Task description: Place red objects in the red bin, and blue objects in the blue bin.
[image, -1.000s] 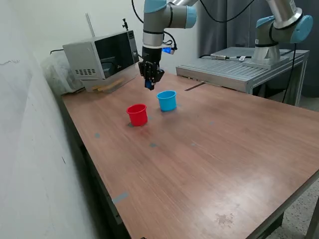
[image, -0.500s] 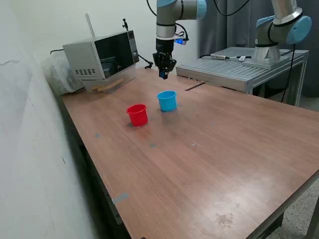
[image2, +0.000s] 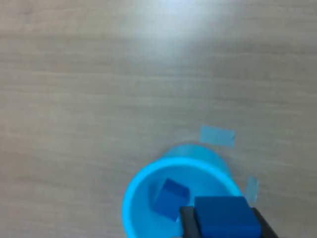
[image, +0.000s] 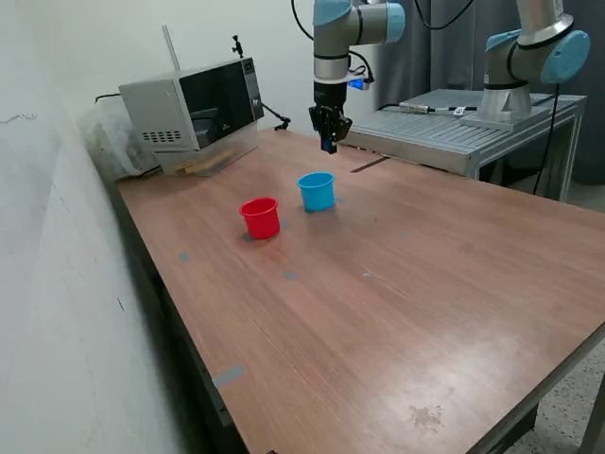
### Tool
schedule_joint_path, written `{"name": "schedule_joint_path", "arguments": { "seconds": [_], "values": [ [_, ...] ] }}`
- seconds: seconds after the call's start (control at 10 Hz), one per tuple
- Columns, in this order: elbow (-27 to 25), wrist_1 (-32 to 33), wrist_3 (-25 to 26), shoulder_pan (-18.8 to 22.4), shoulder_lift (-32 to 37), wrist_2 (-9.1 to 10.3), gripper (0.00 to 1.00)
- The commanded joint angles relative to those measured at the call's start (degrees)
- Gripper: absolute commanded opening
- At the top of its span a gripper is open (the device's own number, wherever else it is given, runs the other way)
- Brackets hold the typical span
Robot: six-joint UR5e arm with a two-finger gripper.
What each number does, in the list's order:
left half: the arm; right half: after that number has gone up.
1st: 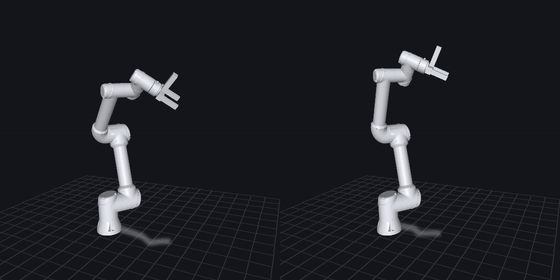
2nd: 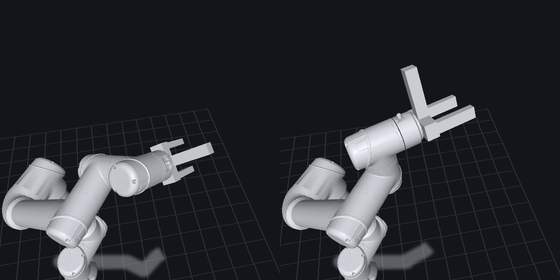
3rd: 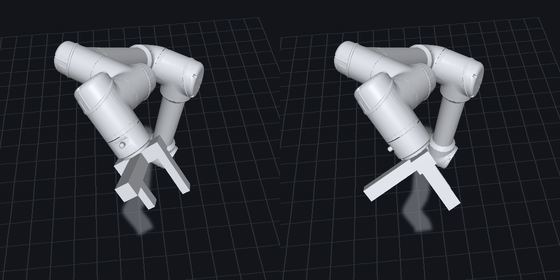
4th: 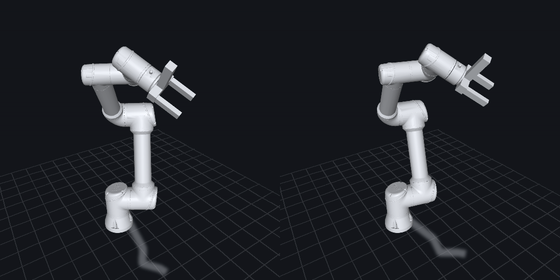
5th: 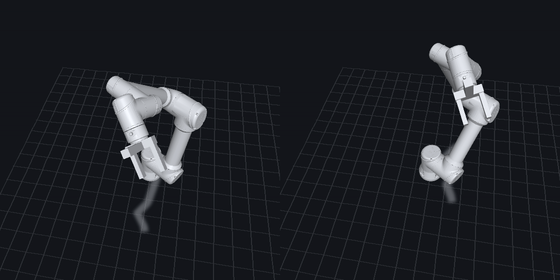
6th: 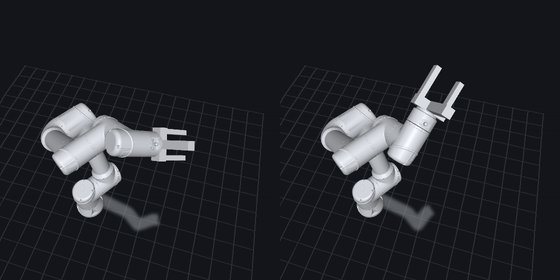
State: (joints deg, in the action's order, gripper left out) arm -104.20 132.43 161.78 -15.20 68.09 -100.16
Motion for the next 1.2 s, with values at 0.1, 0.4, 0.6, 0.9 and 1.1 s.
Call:
{"name": "schedule_joint_path", "arguments": {
  "seconds": [0.1,0.4,0.6,0.9,1.1],
  "values": [
    [-1.5,0.4,0.5,0.3,1.0,1.37,0.0],
    [-1.1,0.2,-0.8,-0.4,1.4,3.38,0.0],
    [-0.7,0.5,-4.1,-0.7,1.3,7.67,0.0],
    [0.6,1.2,-6.3,-0.7,0.6,9.28,0.0],
    [2.3,1.2,-7.4,-1.7,-1.2,9.8,0.0]
  ]
}}
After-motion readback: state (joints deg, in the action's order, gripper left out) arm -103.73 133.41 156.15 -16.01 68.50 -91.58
